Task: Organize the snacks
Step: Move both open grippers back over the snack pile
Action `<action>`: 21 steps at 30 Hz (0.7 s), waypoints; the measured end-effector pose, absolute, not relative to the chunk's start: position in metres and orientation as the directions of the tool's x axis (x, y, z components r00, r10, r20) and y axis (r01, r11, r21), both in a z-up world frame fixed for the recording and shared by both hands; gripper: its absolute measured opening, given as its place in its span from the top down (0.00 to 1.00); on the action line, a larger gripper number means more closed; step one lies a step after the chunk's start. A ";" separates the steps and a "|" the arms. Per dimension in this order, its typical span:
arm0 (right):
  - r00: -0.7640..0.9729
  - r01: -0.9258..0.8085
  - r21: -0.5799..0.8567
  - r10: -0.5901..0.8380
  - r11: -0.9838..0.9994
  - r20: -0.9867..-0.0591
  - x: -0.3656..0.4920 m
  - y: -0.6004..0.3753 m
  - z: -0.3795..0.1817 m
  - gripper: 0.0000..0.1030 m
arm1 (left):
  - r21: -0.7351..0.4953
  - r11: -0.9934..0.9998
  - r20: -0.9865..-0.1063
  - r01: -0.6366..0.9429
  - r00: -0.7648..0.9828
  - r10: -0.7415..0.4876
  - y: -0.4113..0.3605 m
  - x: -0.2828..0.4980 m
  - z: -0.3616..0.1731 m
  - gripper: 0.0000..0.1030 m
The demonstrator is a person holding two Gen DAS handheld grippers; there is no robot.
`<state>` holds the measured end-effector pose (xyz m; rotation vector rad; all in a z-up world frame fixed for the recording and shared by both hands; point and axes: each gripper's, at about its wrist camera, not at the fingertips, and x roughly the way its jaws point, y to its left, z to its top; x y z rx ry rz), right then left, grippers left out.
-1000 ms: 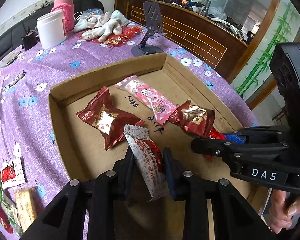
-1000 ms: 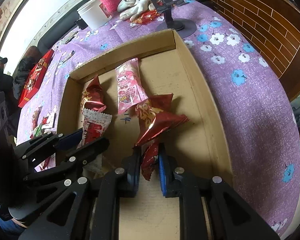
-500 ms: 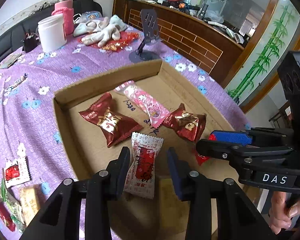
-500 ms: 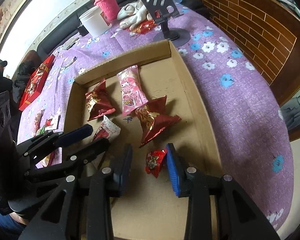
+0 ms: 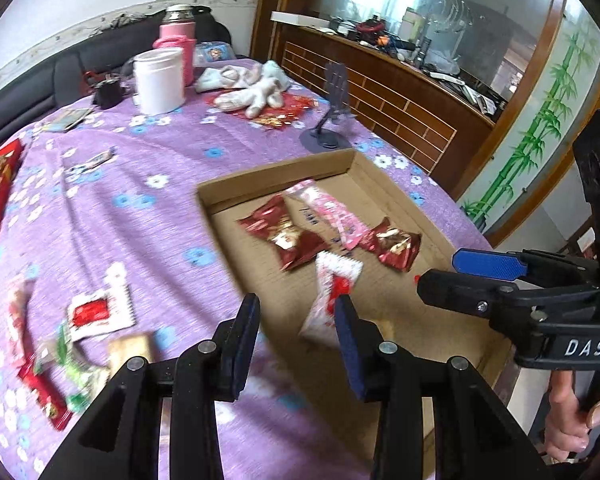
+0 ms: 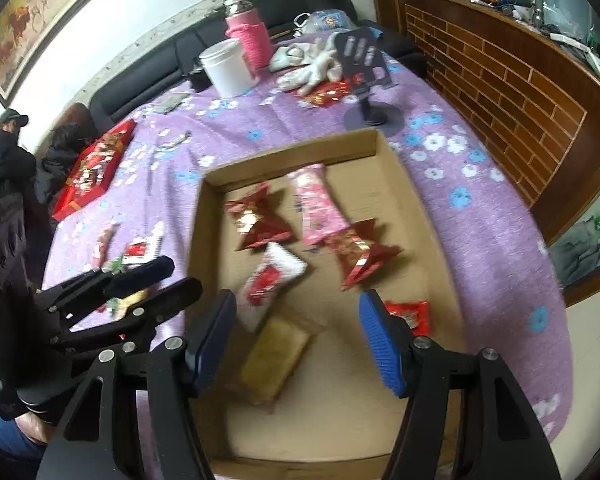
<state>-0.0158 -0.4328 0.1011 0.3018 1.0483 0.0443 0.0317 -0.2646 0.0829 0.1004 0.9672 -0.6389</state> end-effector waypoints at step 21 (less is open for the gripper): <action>0.410 -0.057 0.314 0.309 0.948 -0.858 0.000 -0.303 0.088 0.58 | -0.193 0.916 -0.820 0.351 0.456 -0.347 -0.121 0.020 0.073 0.61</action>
